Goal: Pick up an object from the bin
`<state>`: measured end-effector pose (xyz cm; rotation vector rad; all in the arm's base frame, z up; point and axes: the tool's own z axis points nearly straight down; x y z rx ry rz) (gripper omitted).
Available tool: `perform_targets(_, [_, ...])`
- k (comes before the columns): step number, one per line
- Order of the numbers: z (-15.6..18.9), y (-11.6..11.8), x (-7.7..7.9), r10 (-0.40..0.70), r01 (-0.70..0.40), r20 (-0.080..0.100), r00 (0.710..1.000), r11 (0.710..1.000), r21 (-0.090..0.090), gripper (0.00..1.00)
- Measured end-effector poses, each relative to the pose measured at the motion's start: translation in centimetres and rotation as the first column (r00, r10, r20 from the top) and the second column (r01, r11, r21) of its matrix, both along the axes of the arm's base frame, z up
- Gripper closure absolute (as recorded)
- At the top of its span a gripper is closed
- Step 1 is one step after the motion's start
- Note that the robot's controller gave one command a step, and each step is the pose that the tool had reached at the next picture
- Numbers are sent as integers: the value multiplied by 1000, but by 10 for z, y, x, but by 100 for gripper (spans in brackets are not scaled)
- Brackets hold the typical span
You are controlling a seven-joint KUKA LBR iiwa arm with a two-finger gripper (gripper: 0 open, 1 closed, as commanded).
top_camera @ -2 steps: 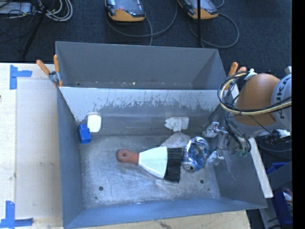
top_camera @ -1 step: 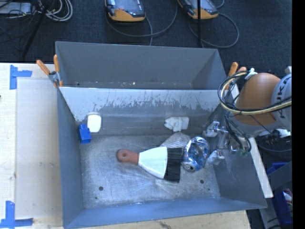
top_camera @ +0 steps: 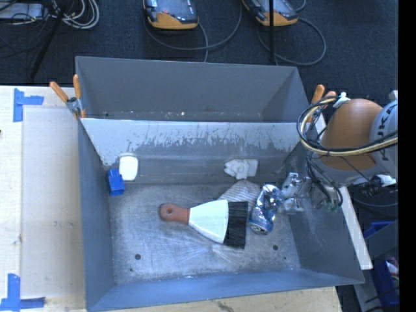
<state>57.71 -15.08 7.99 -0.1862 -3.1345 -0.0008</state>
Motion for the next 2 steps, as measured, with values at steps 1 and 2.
perform_targets(1, [0, 0, 0, 0, 0, 0, 1000, 1000, 0, 100])
perform_targets(2, [0, 0, 0, 0, 0, 1, 1000, 1000, 0, 100])
